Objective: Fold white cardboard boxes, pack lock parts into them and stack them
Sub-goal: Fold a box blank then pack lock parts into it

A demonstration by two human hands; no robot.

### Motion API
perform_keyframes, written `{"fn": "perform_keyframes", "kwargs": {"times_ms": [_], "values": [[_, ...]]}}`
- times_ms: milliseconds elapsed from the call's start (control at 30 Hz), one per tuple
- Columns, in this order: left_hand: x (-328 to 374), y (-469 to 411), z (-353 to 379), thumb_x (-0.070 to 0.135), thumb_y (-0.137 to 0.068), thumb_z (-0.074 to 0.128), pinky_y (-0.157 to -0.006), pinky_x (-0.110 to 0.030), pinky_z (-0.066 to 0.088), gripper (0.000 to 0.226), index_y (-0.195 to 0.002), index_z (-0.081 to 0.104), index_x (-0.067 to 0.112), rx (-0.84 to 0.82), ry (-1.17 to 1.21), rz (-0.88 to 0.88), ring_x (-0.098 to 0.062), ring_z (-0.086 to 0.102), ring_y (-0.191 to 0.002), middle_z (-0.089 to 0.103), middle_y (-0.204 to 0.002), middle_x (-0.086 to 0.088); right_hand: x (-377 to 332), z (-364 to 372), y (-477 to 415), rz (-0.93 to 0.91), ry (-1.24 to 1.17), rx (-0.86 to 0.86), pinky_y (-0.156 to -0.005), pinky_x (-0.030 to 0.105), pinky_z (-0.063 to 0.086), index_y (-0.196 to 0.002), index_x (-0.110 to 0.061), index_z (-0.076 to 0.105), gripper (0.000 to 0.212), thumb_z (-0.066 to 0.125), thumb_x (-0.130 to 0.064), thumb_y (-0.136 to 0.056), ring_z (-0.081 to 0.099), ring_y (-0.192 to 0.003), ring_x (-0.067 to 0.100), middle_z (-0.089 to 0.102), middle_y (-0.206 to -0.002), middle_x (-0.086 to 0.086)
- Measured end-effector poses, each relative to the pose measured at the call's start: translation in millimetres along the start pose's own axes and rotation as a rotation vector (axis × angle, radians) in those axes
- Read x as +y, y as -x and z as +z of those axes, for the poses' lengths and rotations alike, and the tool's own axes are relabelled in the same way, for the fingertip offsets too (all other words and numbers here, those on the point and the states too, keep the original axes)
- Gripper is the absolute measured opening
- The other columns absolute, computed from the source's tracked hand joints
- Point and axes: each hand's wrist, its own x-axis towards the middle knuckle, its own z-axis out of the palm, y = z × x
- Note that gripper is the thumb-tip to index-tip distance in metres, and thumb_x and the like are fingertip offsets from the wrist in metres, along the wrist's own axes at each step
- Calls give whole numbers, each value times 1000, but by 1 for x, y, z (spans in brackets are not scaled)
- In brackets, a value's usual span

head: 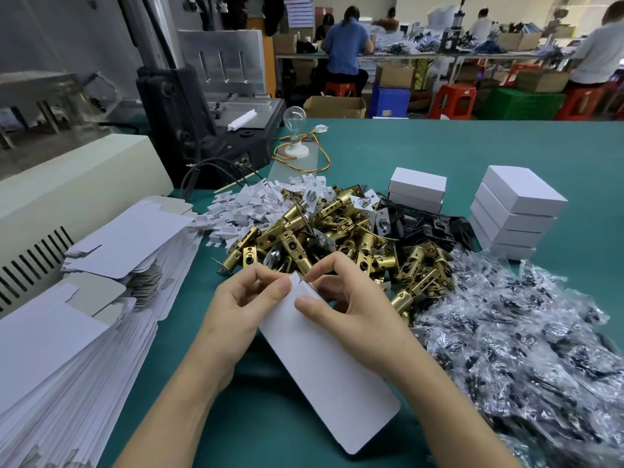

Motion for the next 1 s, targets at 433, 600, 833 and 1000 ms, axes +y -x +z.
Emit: {"fn": "perform_keyframes", "kwargs": {"times_ms": [433, 600, 833, 1000], "values": [[-1, 2, 1, 39, -93, 65, -72, -18, 51, 17, -100, 80, 34, -25, -86, 98, -11, 65, -84, 76, -94, 5, 1, -2, -2, -14, -25, 56, -86, 49, 59, -123, -47, 58, 33, 68, -29, -97, 71, -101, 11, 75, -106, -8], [-4, 1, 2, 37, -91, 70, -73, -18, 51, 17, -104, 80, 37, 20, -173, 139, -7, 68, -86, 78, -98, 5, 3, -3, -3, -20, 22, 69, -79, 44, 60, -118, -45, 62, 26, 65, -30, -97, 70, -94, 8, 74, -97, -11], [-1, 2, 3, 34, -90, 69, -65, -13, 48, 13, -92, 82, 37, 44, -196, 157, -2, 65, -76, 78, -88, 10, 2, -1, -2, -2, 11, 49, -76, 49, 60, -110, -43, 61, 16, 63, -33, -98, 70, -87, 12, 75, -94, -6], [1, 3, 4, 32, -93, 67, -65, -12, 48, 16, -94, 83, 33, 24, -166, 151, -2, 66, -77, 78, -88, 9, 0, -2, -2, 18, -35, 74, -73, 46, 57, -105, -39, 61, 11, 65, -30, -99, 70, -84, 17, 75, -92, -1]]}}
